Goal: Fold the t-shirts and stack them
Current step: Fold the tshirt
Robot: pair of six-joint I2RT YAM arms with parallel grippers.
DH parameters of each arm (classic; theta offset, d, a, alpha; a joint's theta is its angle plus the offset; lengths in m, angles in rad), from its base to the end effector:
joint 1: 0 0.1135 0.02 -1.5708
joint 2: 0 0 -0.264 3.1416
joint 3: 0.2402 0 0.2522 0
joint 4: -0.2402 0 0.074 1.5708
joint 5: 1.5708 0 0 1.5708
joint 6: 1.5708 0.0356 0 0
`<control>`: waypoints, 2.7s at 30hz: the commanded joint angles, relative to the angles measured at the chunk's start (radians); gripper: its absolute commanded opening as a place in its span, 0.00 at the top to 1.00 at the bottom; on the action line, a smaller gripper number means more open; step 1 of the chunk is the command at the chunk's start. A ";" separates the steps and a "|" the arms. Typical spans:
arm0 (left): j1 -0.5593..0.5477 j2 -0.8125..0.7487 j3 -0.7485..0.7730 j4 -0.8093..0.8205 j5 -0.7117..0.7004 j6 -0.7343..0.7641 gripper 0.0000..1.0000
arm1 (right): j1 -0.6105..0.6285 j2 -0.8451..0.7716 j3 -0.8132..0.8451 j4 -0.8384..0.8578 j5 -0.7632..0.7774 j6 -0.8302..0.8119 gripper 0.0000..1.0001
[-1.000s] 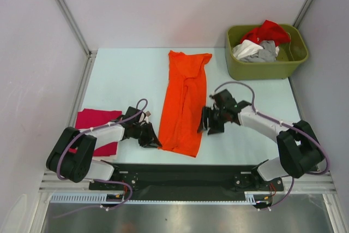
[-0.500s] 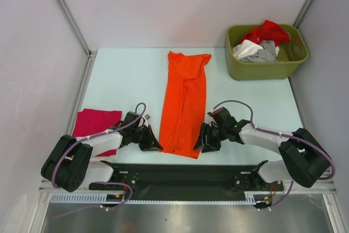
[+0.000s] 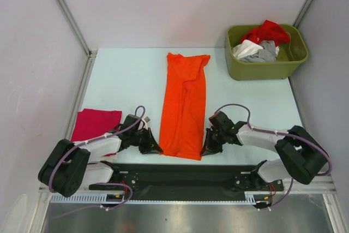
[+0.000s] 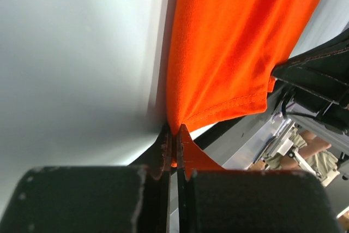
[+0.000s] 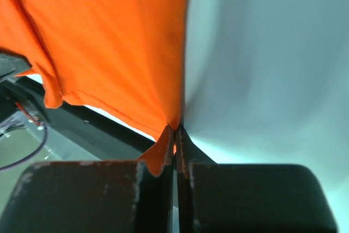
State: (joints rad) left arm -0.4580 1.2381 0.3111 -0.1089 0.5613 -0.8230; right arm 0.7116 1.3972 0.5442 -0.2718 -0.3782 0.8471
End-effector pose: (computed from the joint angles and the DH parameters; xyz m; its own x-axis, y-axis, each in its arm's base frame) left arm 0.1548 -0.0974 0.1135 -0.9776 -0.2101 -0.0109 -0.1457 0.7137 -0.6852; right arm 0.1633 0.1581 0.1319 -0.9976 0.0594 -0.0360 0.0303 0.8387 0.5438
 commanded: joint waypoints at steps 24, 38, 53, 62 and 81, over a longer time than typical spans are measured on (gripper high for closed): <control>-0.064 -0.310 0.245 -0.322 -0.173 0.013 0.41 | -0.285 0.003 0.409 -0.222 0.186 -0.384 0.30; 0.159 0.415 0.949 -0.158 -0.297 0.292 0.57 | -0.350 0.811 1.394 -0.257 0.611 -0.371 0.57; 0.234 0.977 1.381 0.084 -0.227 0.216 0.40 | -0.440 1.152 1.752 -0.129 0.501 -0.367 0.46; 0.268 1.146 1.543 0.140 -0.222 0.114 0.40 | -0.448 1.241 1.807 -0.043 0.436 -0.370 0.50; 0.278 1.494 1.936 0.227 -0.215 -0.068 0.71 | -0.468 1.402 1.985 0.112 0.391 -0.382 0.73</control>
State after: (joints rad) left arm -0.1806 2.7003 2.1830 0.0746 0.3450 -0.8619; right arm 0.2569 2.7647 2.4599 -0.2245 0.0151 0.4770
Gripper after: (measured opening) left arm 0.330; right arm 0.263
